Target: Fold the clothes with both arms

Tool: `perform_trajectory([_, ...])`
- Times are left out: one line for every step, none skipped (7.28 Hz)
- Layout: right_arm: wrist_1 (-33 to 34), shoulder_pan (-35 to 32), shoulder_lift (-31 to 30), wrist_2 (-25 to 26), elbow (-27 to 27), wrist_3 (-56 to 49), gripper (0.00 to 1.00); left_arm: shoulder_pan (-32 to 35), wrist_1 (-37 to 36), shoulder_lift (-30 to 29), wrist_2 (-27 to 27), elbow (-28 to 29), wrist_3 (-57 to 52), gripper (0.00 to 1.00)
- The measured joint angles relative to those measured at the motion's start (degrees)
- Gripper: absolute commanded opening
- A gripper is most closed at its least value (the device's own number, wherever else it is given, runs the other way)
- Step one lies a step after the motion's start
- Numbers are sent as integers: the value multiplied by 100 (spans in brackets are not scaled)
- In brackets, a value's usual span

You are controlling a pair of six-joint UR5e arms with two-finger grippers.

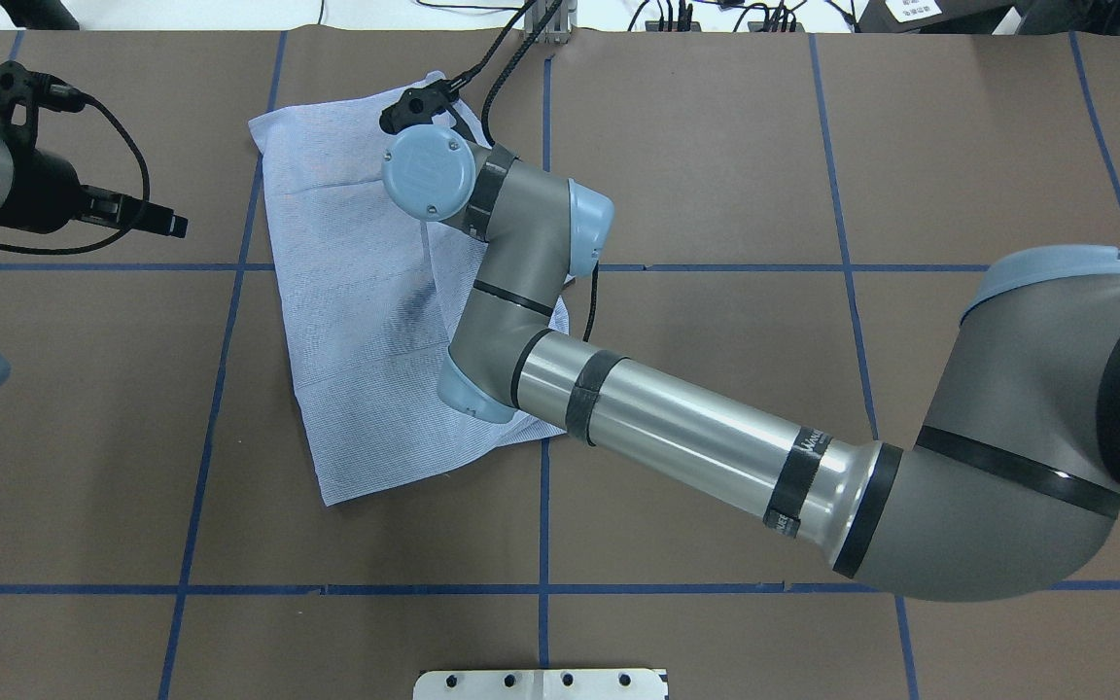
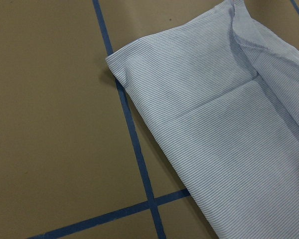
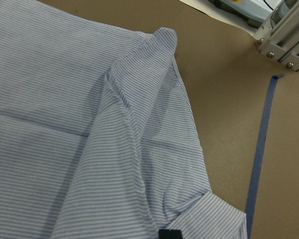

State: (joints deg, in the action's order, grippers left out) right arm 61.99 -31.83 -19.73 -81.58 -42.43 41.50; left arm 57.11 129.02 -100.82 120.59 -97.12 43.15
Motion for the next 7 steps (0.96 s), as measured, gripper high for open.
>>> perform_trajectory([-2, -46, -275, -4, -270, 7, 0, -7, 2, -8, 0, 0, 17, 100])
perform_trajectory([-2, -89, -475, -6, -444, 15, 0, -14, 4, -15, 0, 0, 33, 100])
perform_trajectory([-2, -122, -614, -7, -548, 21, 0, -19, 4, -23, 0, 0, 55, 100])
perform_trajectory([-2, -164, -745, -7, -659, 23, 18, -25, 7, -29, 0, -3, 84, 100])
perform_trajectory([-1, -196, -895, -7, -814, 36, 46, -32, 8, -32, 0, -13, 108, 100])
perform_trajectory([3, -211, -1104, -9, -1076, 65, 99, -37, 9, -34, 0, -28, 132, 100])
perform_trajectory([5, -213, -1346, -26, -1422, 106, 100, -39, 7, -34, 0, -38, 143, 100])
